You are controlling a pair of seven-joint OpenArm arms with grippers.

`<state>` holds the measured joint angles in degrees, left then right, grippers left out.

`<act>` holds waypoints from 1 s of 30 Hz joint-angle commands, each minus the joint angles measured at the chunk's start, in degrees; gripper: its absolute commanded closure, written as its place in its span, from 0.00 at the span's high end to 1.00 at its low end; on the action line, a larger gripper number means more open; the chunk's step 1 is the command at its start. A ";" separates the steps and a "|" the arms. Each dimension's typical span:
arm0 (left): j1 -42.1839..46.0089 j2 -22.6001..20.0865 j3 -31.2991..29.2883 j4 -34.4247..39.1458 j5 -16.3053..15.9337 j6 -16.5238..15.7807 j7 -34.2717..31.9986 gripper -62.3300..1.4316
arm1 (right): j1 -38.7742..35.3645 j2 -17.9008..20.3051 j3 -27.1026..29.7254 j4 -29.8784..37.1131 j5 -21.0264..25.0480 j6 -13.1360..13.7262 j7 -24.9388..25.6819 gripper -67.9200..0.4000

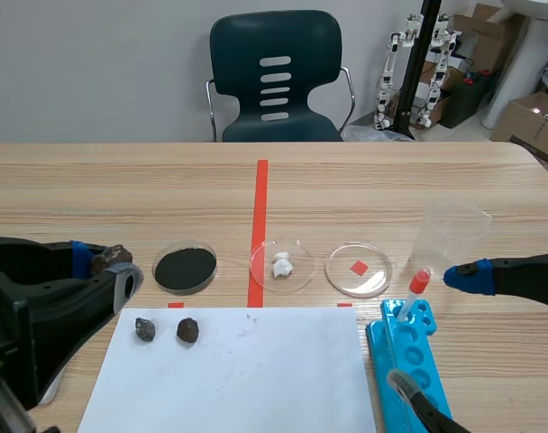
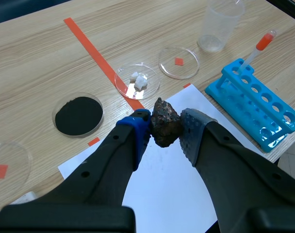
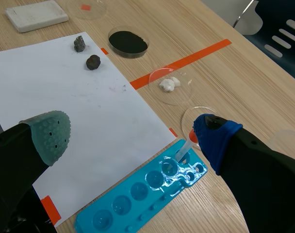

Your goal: Rub the mineral on the streak plate

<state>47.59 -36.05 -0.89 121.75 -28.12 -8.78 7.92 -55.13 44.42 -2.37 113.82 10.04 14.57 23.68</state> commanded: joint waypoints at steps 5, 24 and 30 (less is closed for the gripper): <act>-0.44 0.13 -0.04 0.63 -0.52 0.04 -0.83 0.18 | 0.04 0.02 0.04 0.31 0.61 -0.02 0.63 0.78; -0.46 0.13 -0.04 0.63 1.03 0.04 -0.85 0.18 | 0.04 0.02 0.04 0.31 0.61 -0.02 0.63 0.78; -0.46 0.13 -0.04 0.63 1.01 0.04 -0.85 0.18 | 0.04 0.02 0.04 0.31 0.61 -0.02 0.63 0.78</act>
<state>47.59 -36.05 -0.89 121.75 -26.81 -8.78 7.94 -55.13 44.42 -2.37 113.82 10.04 14.57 23.68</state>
